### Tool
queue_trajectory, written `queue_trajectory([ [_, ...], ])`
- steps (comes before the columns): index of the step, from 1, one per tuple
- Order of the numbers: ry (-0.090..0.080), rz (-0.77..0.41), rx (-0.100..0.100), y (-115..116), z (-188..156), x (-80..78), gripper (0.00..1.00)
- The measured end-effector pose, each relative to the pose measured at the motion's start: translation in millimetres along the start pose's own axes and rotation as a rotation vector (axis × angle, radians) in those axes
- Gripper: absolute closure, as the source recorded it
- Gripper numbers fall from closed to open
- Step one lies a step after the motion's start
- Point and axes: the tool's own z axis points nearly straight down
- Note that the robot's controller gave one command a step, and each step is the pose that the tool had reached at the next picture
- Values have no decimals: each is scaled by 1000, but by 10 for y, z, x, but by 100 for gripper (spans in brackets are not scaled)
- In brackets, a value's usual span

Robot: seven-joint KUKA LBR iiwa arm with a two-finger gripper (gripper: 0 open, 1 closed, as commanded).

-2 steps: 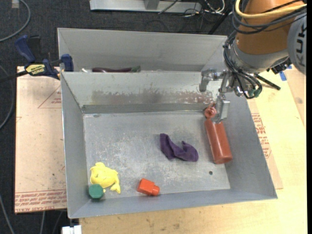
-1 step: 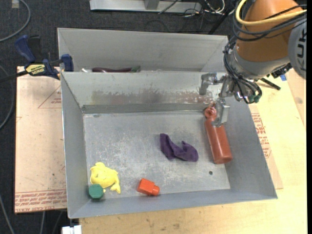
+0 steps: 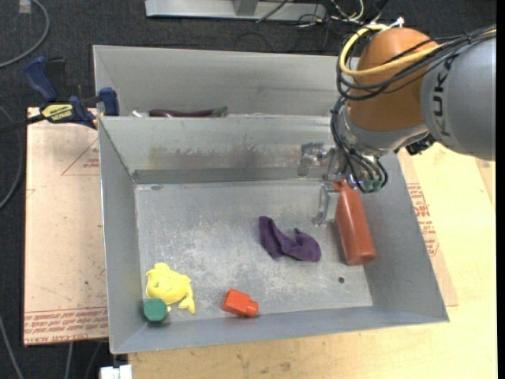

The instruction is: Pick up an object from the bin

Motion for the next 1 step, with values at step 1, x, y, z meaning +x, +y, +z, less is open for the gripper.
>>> queue_trajectory([
  [1, -5, -65, 1, 398, 340, -94, 0],
])
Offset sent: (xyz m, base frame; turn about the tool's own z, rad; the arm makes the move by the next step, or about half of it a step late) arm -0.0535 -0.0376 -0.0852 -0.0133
